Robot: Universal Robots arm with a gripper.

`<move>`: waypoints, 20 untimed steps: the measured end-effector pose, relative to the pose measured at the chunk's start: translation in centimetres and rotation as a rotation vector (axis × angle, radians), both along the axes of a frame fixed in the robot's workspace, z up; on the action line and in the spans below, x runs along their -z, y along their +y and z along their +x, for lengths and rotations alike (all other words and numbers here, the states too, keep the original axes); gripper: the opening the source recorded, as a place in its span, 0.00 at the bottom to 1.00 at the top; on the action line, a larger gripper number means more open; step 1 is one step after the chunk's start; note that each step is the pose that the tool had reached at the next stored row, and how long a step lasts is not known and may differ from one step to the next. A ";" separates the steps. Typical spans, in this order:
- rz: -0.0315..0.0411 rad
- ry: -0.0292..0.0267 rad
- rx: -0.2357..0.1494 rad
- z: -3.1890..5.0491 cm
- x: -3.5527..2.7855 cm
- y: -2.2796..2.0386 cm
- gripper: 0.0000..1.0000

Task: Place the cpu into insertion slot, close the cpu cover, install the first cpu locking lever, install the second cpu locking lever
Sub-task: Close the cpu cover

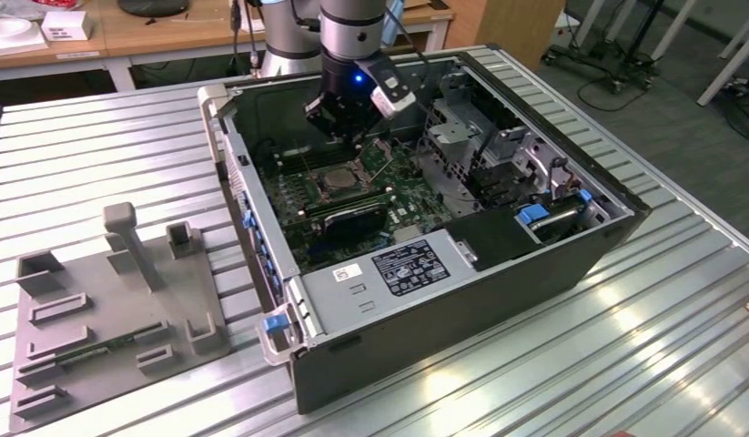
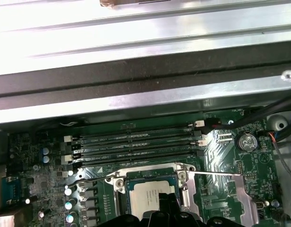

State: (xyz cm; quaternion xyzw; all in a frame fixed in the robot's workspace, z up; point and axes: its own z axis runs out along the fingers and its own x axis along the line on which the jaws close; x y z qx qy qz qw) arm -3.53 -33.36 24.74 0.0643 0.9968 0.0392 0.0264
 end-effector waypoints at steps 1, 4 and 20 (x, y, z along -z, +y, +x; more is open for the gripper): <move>0.0003 0.0000 0.000 0.00 -0.02 0.00 0.10; 0.0023 0.0000 0.000 0.00 -0.03 0.00 0.10; 0.0047 0.0000 0.000 0.26 -0.03 0.00 0.10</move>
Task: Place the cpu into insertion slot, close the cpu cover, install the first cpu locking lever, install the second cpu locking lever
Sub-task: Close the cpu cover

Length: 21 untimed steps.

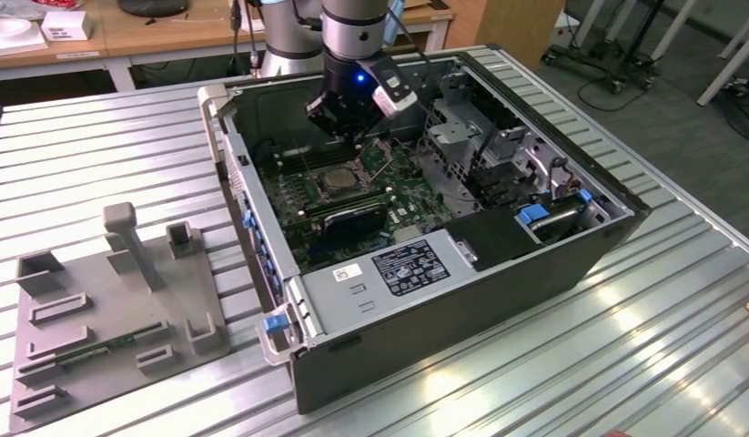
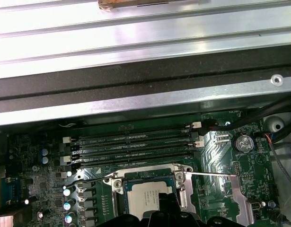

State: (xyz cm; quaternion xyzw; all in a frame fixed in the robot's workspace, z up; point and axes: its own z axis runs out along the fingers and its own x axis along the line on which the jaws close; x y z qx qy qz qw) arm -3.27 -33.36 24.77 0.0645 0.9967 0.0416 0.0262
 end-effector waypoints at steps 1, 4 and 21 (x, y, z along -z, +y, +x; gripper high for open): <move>-0.0003 0.0007 0.000 0.00 -0.05 0.00 0.10; 0.0001 0.0013 0.000 0.00 -0.13 0.00 0.10; -0.0002 0.0045 0.000 0.01 -0.57 0.00 0.10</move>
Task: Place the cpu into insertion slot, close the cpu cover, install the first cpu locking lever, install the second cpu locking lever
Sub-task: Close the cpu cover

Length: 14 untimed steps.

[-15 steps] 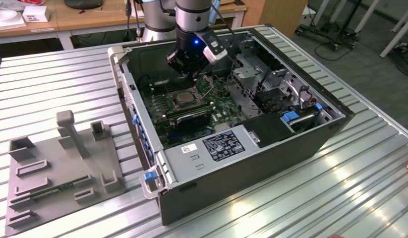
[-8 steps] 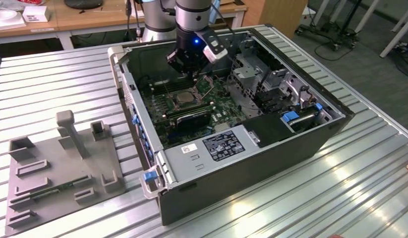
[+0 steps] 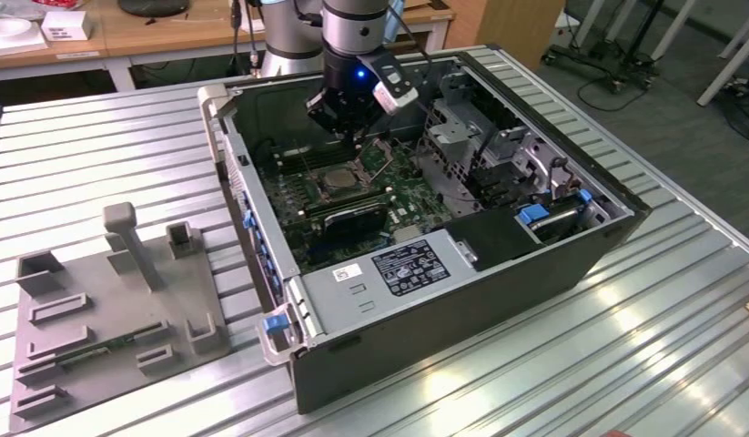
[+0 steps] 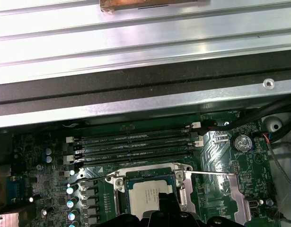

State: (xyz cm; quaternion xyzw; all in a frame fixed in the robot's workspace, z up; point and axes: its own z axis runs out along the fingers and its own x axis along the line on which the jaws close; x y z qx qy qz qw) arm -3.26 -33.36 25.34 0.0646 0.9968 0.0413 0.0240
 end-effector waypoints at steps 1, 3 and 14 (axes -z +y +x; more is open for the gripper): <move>0.0001 0.0000 0.000 0.00 -0.01 0.00 0.10; -0.0002 0.0001 0.000 0.00 -0.06 0.00 0.10; -0.0001 0.0002 0.000 0.00 -0.20 0.00 0.10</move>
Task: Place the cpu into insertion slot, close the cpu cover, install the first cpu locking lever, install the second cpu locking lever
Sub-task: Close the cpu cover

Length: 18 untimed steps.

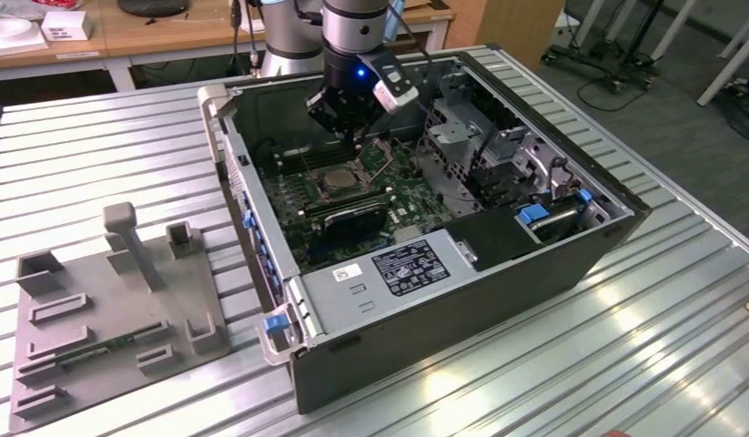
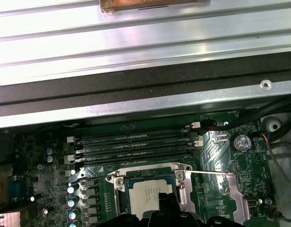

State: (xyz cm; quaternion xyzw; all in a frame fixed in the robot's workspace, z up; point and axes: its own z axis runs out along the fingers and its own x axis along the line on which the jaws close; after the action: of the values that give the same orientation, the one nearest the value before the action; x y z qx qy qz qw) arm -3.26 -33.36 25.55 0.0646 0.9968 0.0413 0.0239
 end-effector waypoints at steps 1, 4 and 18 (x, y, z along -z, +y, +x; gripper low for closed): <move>0.0003 -0.0001 0.000 0.00 0.00 0.00 0.10; 0.0002 0.0000 0.000 0.00 -0.03 0.00 0.10; -0.0002 0.0001 0.000 0.00 -0.34 0.00 0.10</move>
State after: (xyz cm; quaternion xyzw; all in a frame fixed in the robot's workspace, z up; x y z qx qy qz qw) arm -3.26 -33.36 25.88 0.0646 0.9968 0.0412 0.0238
